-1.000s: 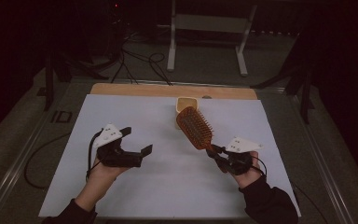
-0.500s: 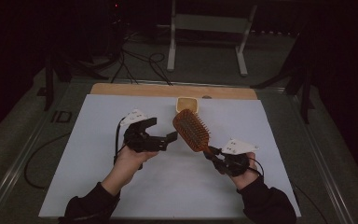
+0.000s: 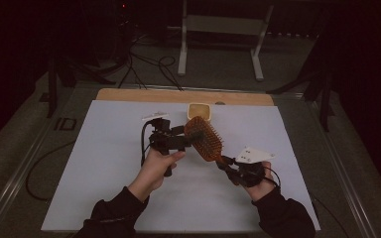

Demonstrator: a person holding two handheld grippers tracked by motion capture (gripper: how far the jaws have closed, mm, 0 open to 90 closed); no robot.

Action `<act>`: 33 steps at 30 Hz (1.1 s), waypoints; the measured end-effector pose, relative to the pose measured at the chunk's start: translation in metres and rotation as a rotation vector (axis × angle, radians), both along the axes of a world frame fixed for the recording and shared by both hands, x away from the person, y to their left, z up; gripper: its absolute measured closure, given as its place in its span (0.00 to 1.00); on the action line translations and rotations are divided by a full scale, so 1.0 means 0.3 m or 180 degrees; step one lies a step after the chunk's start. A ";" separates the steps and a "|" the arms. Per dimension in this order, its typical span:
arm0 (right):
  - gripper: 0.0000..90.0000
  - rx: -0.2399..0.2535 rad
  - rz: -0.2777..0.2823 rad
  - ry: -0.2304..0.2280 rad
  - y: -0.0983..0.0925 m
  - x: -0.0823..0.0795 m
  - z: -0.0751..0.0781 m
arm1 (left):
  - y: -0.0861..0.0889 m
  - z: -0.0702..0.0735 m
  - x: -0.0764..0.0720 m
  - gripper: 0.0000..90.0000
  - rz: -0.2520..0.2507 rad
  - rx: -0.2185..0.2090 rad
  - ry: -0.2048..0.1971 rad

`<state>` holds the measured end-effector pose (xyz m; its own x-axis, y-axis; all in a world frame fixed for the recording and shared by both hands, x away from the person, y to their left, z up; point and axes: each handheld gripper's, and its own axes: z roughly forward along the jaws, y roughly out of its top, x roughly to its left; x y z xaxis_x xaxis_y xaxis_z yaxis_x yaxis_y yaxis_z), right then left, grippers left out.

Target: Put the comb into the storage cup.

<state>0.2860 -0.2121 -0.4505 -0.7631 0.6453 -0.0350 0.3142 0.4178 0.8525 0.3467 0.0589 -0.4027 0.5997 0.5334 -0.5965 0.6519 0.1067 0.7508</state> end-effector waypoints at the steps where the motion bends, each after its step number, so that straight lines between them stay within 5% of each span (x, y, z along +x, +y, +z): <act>1: 0.81 -0.0010 0.0016 0.0000 0.000 0.001 0.000 | -0.007 -0.002 0.001 0.00 0.0007 0.0021 0.0019; 9: 0.81 -0.0017 0.0020 -0.0025 0.005 -0.002 0.000 | -0.046 -0.017 0.000 0.17 0.0011 0.0089 0.0038; 12: 0.81 -0.0029 0.0028 -0.0004 0.006 -0.001 -0.002 | -0.051 -0.012 0.000 0.25 0.0080 0.0230 0.0036; 26: 0.81 -0.0016 0.0007 0.0019 0.004 0.003 -0.007 | -0.039 -0.023 0.008 0.51 0.0200 -0.0005 0.0173; 33: 0.81 -0.0022 0.0028 0.0036 0.003 0.007 -0.015 | -0.059 0.005 -0.012 0.59 0.0156 0.0060 0.0000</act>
<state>0.2883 -0.2112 -0.4551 -0.7690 0.6385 -0.0307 0.3202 0.4263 0.8460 0.3432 0.0412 -0.4010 0.5725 0.5733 -0.5861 0.6463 0.1243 0.7529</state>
